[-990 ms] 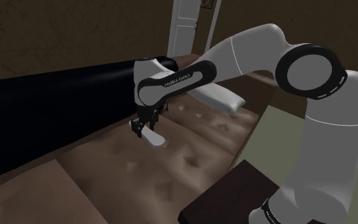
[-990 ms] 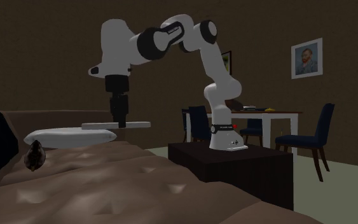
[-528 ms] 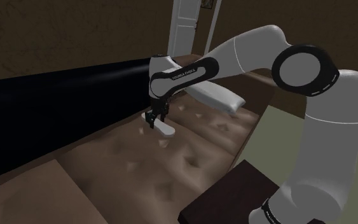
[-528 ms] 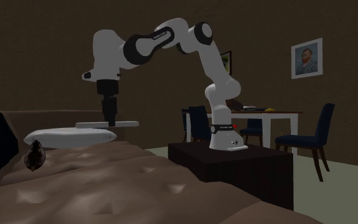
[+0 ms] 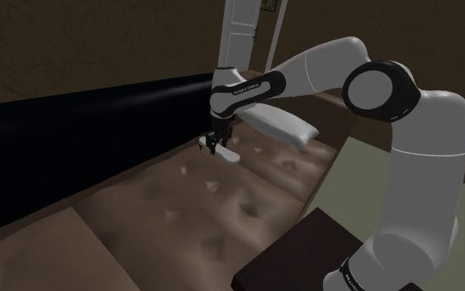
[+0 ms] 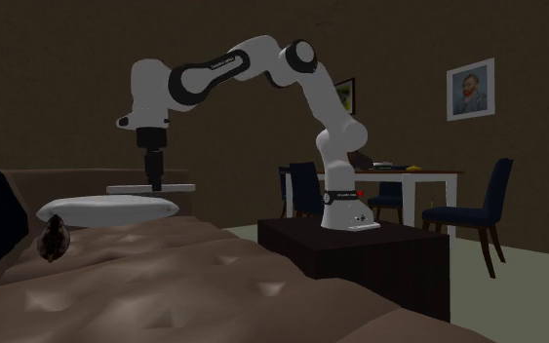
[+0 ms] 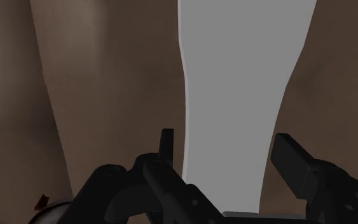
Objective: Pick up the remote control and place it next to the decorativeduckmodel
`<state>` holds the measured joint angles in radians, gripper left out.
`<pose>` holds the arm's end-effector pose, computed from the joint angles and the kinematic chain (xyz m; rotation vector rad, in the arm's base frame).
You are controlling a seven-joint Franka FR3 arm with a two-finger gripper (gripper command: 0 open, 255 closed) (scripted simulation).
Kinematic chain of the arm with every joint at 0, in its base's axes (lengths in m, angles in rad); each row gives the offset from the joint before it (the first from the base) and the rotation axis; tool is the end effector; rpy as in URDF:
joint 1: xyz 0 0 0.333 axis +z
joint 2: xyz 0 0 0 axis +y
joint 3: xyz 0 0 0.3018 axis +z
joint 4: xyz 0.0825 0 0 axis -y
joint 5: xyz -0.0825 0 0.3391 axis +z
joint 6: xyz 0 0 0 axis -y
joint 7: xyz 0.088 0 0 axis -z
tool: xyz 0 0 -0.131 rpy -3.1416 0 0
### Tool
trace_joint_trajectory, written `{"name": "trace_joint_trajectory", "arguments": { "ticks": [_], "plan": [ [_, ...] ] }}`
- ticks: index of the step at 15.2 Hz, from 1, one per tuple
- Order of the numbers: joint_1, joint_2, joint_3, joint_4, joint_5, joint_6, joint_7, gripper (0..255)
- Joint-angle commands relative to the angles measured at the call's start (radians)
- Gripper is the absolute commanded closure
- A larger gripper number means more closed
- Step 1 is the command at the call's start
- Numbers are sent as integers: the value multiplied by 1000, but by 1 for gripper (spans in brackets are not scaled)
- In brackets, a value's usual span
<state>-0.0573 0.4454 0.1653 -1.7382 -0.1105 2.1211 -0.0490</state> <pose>0.6073 0.0505 0.3091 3.1015 0.3168 -0.0849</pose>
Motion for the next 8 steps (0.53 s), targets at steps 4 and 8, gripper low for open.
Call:
{"name": "trace_joint_trajectory", "arguments": {
  "ticks": [4, 8],
  "plan": [
    [-66, 61, -29, 102, 2, -35, -102, 255],
    [-115, 127, -49, 210, 4, -75, -177, 255]
  ]
}}
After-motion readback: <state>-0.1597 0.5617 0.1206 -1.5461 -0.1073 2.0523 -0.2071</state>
